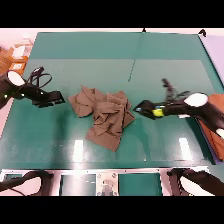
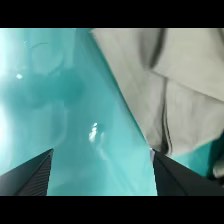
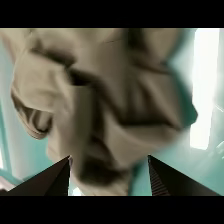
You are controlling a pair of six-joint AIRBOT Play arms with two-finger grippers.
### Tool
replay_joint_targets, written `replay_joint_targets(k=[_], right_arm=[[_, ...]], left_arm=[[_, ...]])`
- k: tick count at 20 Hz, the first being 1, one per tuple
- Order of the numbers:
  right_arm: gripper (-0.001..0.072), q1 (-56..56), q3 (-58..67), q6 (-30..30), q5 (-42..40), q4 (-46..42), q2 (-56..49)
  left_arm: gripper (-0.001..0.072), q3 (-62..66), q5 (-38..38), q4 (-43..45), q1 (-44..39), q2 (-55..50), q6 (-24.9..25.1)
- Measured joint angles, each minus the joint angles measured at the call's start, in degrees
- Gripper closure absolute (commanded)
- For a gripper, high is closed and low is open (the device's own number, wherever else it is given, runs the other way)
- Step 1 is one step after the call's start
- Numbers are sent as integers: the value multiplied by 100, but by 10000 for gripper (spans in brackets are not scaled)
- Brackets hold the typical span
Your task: Fold the shirts.
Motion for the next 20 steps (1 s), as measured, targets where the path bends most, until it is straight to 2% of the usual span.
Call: replay_joint_targets(k=[1, 2, 4, 5, 9, 13, 17, 18, 19, 20], right_arm=[[175, 267, 212, -22, -109, 70, -367], [223, 485, 455, -35, -195, 129, -723], [575, 769, 929, -48, -267, 219, -1292], [694, 844, 1169, -66, -243, 238, -1532], [696, 632, 1849, -219, 461, 127, -1797], [695, -363, 2068, -48, 1355, -874, -986], [695, -1425, 1860, 50, 1814, -1659, -372], [695, -1552, 1775, 4, 1873, -1742, -306], [695, -1657, 1698, -50, 1915, -1805, -258], [695, -1729, 1646, -92, 1954, -1851, -221]], left_arm=[[-2, -122, 208, -133, 55, 0, 81], [-2, -203, 376, -258, 94, 0, 149], [-2, -313, 621, -466, 127, 0, 269], [-2, -341, 710, -527, 144, 0, 308], [-2, -409, 896, -680, 173, 2, 396], [-1, -540, 1054, -1023, 116, -4, 426], [1, -774, 1423, -1574, -468, -398, 529], [173, -802, 1488, -1720, -649, -564, 540], [399, -815, 1547, -1934, -811, -713, 551], [544, -828, 1600, -2061, -931, -852, 575]])
